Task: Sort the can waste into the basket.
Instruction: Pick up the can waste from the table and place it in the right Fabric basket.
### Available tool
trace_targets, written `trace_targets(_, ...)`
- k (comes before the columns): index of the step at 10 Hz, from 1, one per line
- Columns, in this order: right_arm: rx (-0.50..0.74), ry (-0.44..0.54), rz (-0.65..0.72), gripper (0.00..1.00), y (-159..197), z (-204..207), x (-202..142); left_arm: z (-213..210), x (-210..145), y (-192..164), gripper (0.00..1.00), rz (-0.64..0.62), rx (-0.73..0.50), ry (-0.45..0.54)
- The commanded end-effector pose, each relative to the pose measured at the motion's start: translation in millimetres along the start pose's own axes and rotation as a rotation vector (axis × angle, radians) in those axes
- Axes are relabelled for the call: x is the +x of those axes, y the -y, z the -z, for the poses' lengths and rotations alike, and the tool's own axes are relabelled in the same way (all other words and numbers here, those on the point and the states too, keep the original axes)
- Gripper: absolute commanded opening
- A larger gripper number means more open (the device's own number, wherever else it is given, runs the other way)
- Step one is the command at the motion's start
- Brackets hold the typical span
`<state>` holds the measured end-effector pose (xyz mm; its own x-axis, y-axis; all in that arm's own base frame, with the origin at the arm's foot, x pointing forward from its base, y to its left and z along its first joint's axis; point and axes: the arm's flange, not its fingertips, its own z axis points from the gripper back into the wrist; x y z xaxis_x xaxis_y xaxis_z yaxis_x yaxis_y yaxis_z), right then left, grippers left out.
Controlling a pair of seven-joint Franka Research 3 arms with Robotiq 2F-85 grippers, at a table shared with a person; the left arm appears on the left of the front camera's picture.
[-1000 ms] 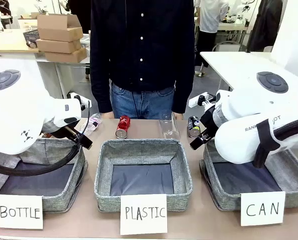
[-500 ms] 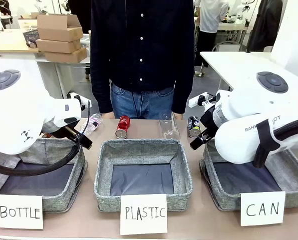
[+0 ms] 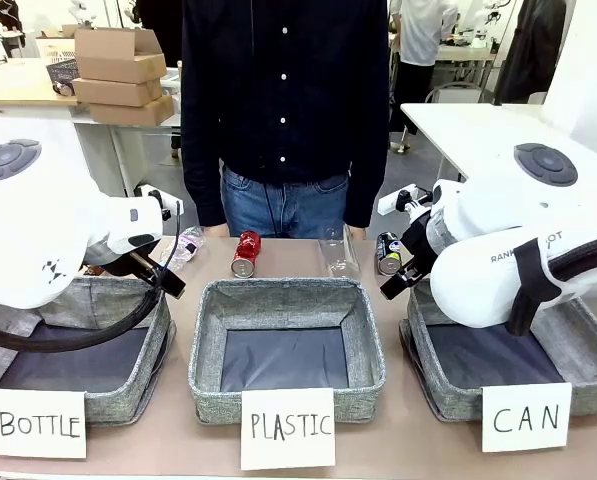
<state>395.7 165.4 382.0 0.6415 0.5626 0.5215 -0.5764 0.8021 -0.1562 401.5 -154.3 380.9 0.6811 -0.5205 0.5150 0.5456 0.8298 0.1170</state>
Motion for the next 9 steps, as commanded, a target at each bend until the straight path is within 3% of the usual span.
trace_targets(1, 0.015, 0.091, 0.023, 1.0, 11.6, -85.1, -3.6, -92.6, 2.5, -4.6, 1.0, -0.031, -0.073, 0.065)
trace_targets(2, 0.073, 0.084, 0.051, 1.0, 9.4, -131.6, -15.6, -148.7, -13.1, -0.3, 1.0, -0.043, -0.046, 0.089)
trace_targets(3, 0.134, -0.005, 0.017, 1.0, -1.4, -157.7, -34.6, -181.2, -36.8, 10.1, 1.0, 0.042, -0.126, 0.088)
trace_targets(4, 0.158, -0.053, -0.03, 1.0, -11.7, -162.1, -47.4, -183.7, -52.1, 18.5, 1.0, 0.066, -0.052, 0.054)
trace_targets(5, 0.144, -0.122, -0.063, 1.0, -23.3, -155.3, -55.6, -173.4, -68.1, 26.5, 1.0, 0.175, 0.017, -0.027)
trace_targets(6, 0.156, -0.195, -0.138, 1.0, -29.4, -145.6, -61.3, -162.0, -75.2, 29.6, 1.0, 0.235, -0.003, -0.065)
trace_targets(7, 0.156, -0.179, -0.101, 1.0, -30.1, -142.3, -60.6, -152.6, -72.6, 27.4, 1.0, 0.188, -0.034, -0.078)
trace_targets(8, 0.153, -0.135, -0.041, 1.0, -18.0, -168.9, -16.3, -204.1, -9.1, 15.4, 1.0, 0.139, -0.027, -0.023)
trace_targets(9, 0.153, -0.135, -0.041, 1.0, -18.0, -168.9, -16.3, -204.1, -9.1, 15.4, 1.0, 0.139, -0.027, -0.023)
